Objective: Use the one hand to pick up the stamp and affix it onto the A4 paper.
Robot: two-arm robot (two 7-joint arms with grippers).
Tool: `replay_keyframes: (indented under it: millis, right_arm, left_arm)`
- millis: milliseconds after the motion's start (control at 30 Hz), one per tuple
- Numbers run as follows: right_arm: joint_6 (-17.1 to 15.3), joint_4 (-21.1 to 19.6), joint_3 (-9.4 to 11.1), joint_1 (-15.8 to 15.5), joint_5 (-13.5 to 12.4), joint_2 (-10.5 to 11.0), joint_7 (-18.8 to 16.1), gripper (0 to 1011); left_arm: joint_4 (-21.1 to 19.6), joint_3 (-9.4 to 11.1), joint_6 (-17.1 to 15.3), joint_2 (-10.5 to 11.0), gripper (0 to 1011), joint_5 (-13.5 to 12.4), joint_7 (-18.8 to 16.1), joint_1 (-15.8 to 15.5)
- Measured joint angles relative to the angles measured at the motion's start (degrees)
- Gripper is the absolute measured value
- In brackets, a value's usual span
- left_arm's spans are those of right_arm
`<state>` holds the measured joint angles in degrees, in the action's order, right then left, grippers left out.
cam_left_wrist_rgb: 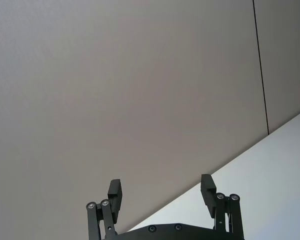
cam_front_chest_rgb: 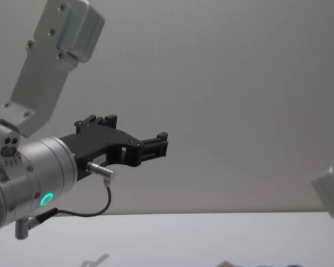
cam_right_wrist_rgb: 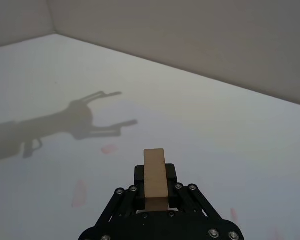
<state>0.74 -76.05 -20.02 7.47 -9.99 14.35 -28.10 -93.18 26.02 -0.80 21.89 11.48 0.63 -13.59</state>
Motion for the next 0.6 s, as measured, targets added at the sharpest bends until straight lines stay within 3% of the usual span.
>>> replay_keyframes:
  millis: [267, 600]
  right_arm:
    - [-0.81, -4.20, 0.60, 0.03, -4.43, -0.05, 1.07, 221]
    - [-1.48, -8.70, 1.69, -0.51, -8.08, 1.09, 1.74, 220]
  left_arm:
    - [0.00, 0.00, 0.00, 0.00, 1001, 0.00, 0.00, 0.00]
    - [0.00, 0.00, 0.00, 0.00, 1001, 0.00, 0.00, 0.00]
